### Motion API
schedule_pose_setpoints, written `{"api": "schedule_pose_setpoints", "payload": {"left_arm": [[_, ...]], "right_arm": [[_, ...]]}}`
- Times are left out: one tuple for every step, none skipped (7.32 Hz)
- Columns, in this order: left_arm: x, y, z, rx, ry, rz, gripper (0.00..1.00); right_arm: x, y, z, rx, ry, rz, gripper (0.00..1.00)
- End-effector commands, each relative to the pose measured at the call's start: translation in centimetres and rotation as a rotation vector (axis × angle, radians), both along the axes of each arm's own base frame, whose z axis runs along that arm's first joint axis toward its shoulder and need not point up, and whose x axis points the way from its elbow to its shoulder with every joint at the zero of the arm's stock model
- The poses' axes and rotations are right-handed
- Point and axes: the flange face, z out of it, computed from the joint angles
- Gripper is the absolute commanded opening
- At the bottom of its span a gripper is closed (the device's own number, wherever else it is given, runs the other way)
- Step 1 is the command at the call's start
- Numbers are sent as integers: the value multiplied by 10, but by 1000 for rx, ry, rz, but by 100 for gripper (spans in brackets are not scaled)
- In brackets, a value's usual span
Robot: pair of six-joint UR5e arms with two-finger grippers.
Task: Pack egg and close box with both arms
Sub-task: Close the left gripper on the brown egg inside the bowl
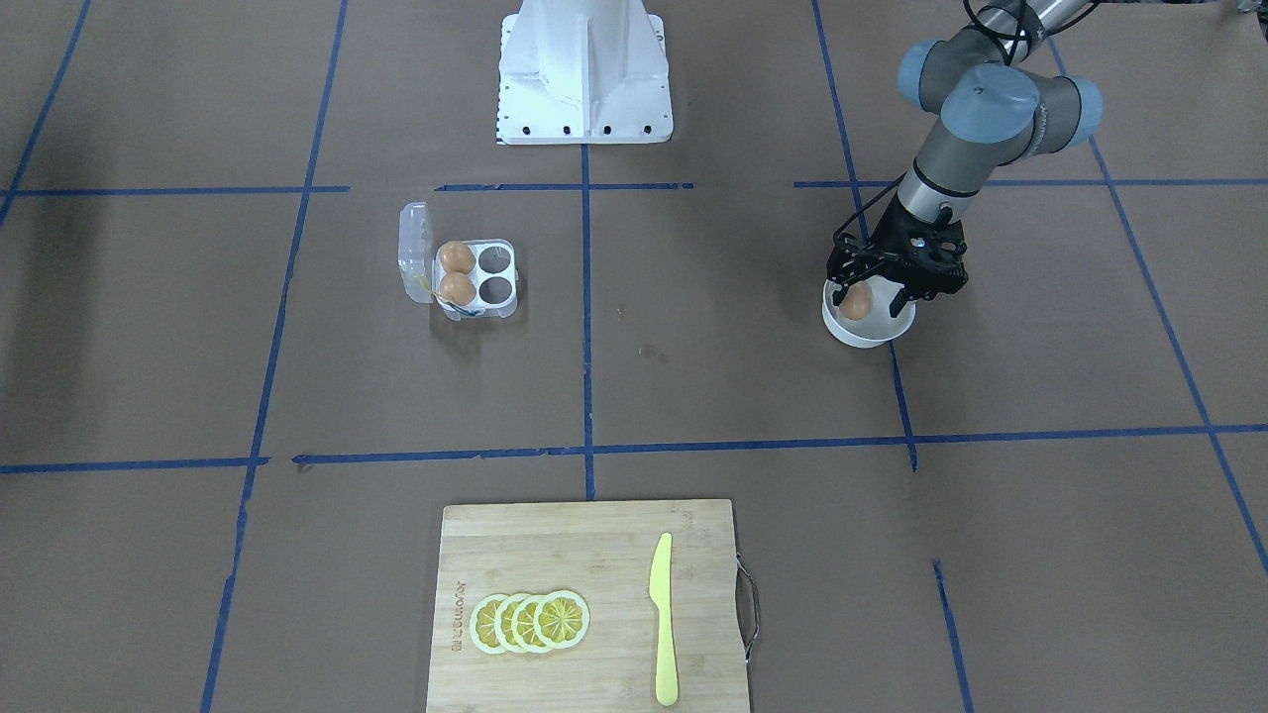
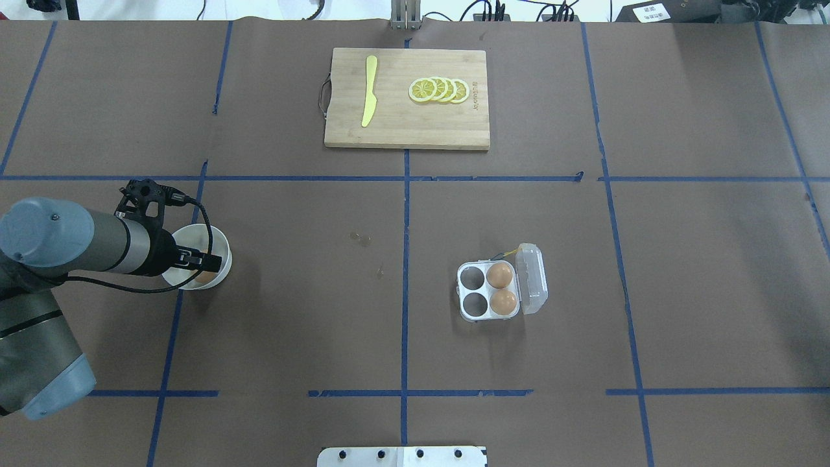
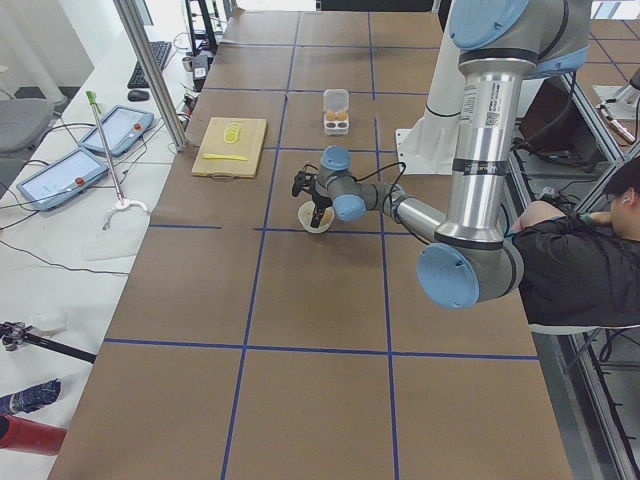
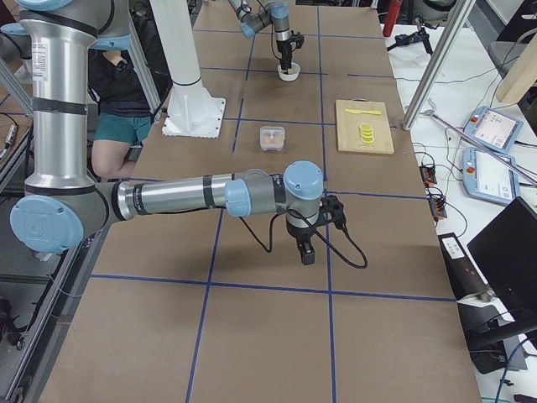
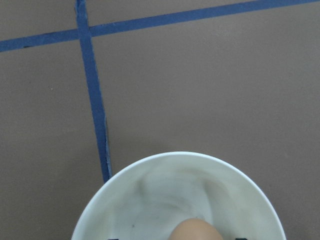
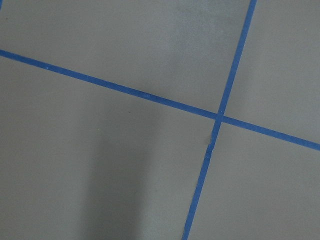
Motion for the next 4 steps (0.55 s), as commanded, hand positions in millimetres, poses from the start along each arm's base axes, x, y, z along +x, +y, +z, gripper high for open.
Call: {"api": "schedule_pose_setpoints", "payload": {"left_arm": [[0,0,1,-3,-2,0,75],[0,0,1,-3,-1,-1,75],[0,1,1,-4,0,0,75],[0,1,0,-3,1,2,72]], "right_arm": [[0,0,0,0,0,0,100],[0,0,0,0,0,0,100],[0,0,0,0,0,0,100],[0,0,0,0,0,0,100]]}}
